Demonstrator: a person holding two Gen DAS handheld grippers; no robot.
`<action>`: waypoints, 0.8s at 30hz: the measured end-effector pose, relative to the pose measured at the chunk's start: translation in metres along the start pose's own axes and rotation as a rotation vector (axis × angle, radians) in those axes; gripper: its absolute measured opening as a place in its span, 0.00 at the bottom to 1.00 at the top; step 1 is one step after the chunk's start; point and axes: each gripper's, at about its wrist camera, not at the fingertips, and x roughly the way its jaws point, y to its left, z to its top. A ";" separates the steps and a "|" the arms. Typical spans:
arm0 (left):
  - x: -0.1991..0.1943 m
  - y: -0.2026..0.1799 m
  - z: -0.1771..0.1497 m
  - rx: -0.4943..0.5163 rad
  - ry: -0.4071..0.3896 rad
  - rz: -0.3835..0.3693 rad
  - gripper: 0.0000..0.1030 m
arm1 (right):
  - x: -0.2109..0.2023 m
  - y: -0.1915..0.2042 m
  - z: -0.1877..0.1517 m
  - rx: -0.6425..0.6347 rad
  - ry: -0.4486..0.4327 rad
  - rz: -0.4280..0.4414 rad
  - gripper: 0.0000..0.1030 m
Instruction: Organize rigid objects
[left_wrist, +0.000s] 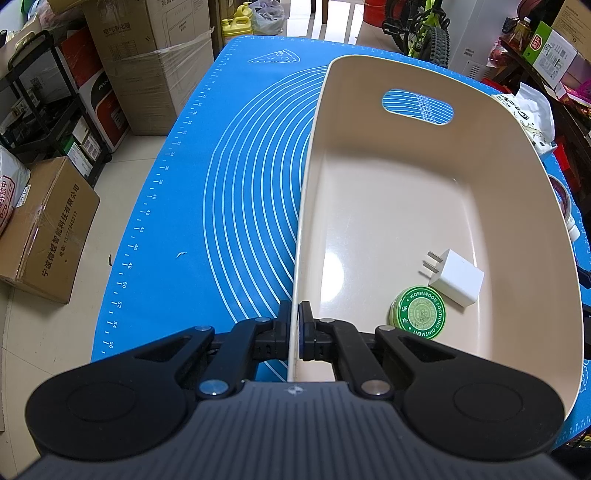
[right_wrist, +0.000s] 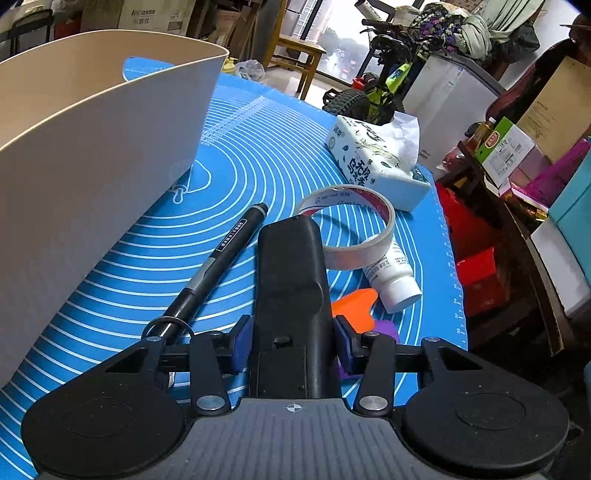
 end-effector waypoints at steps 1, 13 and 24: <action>0.000 0.000 0.000 0.000 0.000 0.000 0.05 | 0.000 -0.001 0.000 0.007 0.001 0.003 0.51; 0.000 0.000 0.000 0.001 0.000 0.000 0.05 | -0.010 -0.017 0.001 0.099 -0.019 0.018 0.51; 0.000 0.000 0.000 0.001 0.000 0.001 0.05 | -0.027 -0.028 0.003 0.176 -0.074 0.022 0.51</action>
